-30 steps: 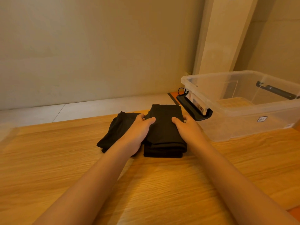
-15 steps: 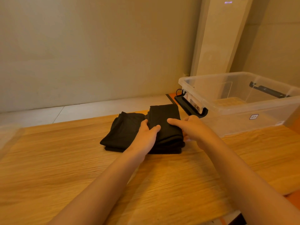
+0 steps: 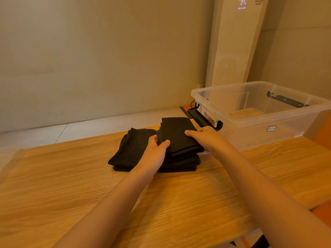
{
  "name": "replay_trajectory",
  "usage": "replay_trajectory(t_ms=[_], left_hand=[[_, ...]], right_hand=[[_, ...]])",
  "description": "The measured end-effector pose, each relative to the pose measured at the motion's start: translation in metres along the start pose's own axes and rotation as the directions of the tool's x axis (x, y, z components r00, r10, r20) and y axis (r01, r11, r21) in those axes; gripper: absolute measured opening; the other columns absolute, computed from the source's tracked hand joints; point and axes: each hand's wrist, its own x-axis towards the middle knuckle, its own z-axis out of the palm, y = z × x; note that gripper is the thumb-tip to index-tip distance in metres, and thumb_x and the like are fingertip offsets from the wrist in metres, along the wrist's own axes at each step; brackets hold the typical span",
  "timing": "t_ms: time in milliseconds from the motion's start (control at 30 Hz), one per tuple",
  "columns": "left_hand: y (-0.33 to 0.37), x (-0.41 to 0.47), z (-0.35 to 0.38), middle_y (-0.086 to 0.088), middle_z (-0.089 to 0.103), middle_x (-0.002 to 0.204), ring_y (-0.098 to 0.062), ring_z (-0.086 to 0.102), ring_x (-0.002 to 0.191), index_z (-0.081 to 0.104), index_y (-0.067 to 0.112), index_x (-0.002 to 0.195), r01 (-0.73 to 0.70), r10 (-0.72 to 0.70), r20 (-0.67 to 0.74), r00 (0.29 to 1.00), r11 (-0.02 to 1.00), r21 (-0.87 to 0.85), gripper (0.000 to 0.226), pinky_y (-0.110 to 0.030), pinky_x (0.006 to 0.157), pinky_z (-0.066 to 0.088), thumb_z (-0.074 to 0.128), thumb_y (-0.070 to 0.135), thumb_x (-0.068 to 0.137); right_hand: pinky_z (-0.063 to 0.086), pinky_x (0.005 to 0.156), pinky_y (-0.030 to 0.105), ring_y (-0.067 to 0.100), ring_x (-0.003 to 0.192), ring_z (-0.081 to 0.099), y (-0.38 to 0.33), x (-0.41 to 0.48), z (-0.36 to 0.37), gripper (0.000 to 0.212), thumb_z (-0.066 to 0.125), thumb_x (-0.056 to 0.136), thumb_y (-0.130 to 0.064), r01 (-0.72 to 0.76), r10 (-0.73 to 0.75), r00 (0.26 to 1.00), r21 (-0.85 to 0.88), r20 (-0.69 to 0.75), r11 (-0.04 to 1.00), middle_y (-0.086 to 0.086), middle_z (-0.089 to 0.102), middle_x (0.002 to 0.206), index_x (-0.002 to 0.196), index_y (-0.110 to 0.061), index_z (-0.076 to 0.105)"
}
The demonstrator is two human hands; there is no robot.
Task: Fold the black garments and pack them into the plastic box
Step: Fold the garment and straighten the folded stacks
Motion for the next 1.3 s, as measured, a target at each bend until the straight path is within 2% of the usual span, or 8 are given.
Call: replay_trajectory(t_ms=[167,367,567,733,867,967,1133,1300], left_hand=[[-0.006,0.001,0.001,0.003,0.038,0.144,-0.012,0.042,0.120,0.020,0.022,0.150,-0.013,0.014,0.028,1.000,0.999,-0.048,0.057,-0.026,0.097,0.034,0.045,0.033,0.100],[-0.012,0.009,-0.004,0.002,0.041,0.146,-0.021,0.038,0.135,0.031,0.028,0.146,0.047,-0.049,-0.001,0.999,0.962,-0.268,0.056,-0.046,0.114,0.028,0.040,0.051,0.096],[-0.011,-0.005,-0.010,0.004,0.034,0.150,-0.019,0.034,0.138,0.027,0.024,0.148,0.009,-0.012,-0.015,1.000,0.987,-0.160,0.056,-0.038,0.115,0.027,0.045,0.041,0.098],[-0.021,-0.032,-0.022,-0.002,0.058,0.113,-0.014,0.058,0.099,0.047,0.011,0.131,-0.060,0.056,-0.059,0.997,0.996,-0.068,0.040,-0.029,0.085,0.048,0.050,0.033,0.098],[-0.008,-0.035,-0.033,-0.007,0.053,0.078,-0.014,0.049,0.062,0.055,0.002,0.101,0.073,-0.072,0.011,0.997,0.984,-0.161,0.031,-0.022,0.056,0.038,0.049,0.032,0.097],[0.002,-0.038,-0.042,-0.012,0.067,0.085,-0.018,0.061,0.066,0.052,0.003,0.119,0.143,-0.142,0.016,0.990,0.980,-0.141,0.053,-0.026,0.059,0.048,0.048,0.049,0.093],[0.019,-0.042,-0.045,-0.023,0.065,0.117,-0.031,0.066,0.107,0.032,-0.005,0.141,0.421,-0.278,0.511,0.813,0.888,-0.186,0.109,-0.037,0.092,0.051,0.034,0.080,0.072],[0.033,-0.035,-0.040,-0.030,0.046,0.139,-0.043,0.045,0.129,0.037,0.001,0.143,0.471,0.072,0.654,0.753,0.635,-0.612,0.114,-0.048,0.113,0.029,0.040,0.086,0.066]], right_hand=[[0.045,0.035,0.018,0.016,0.068,0.059,-0.003,0.003,0.002,0.027,0.060,0.093,-0.031,-0.004,0.005,1.000,-0.070,0.005,0.998,0.007,0.057,0.083,0.102,-0.007,0.053],[0.048,0.040,0.018,0.014,0.053,0.065,-0.010,-0.001,-0.001,0.027,0.059,0.094,-0.018,-0.076,0.031,0.986,0.283,0.161,0.956,0.013,0.062,0.086,0.115,-0.002,0.054],[0.045,0.037,0.017,0.013,0.046,0.061,0.001,-0.002,0.001,0.027,0.058,0.094,-0.024,-0.055,0.025,0.990,0.218,0.141,0.974,0.011,0.065,0.074,0.111,-0.004,0.055],[0.042,0.036,0.016,0.011,0.041,0.056,-0.006,-0.005,0.003,0.013,0.054,0.096,-0.017,-0.094,-0.007,0.976,0.454,0.215,0.886,0.007,0.060,0.056,0.096,-0.004,0.053],[0.039,0.033,0.016,0.012,0.037,0.052,-0.012,-0.012,0.007,0.012,0.053,0.097,-0.015,-0.070,-0.054,0.975,0.533,0.213,0.843,0.009,0.059,0.062,0.103,-0.005,0.050],[0.038,0.033,0.016,0.012,0.037,0.049,-0.017,-0.021,0.005,0.011,0.053,0.097,-0.015,-0.047,-0.105,0.971,0.597,0.217,0.801,0.010,0.057,0.069,0.095,-0.004,0.053],[0.036,0.033,0.014,0.011,0.036,0.048,-0.034,-0.038,0.001,0.013,0.053,0.096,-0.015,0.012,-0.222,0.951,0.695,0.214,0.719,0.011,0.058,0.070,0.089,-0.004,0.055],[0.037,0.031,0.014,0.011,0.035,0.048,-0.043,-0.052,-0.004,0.016,0.052,0.096,-0.018,0.058,-0.329,0.909,0.705,0.255,0.706,0.011,0.057,0.068,0.095,-0.002,0.055]])
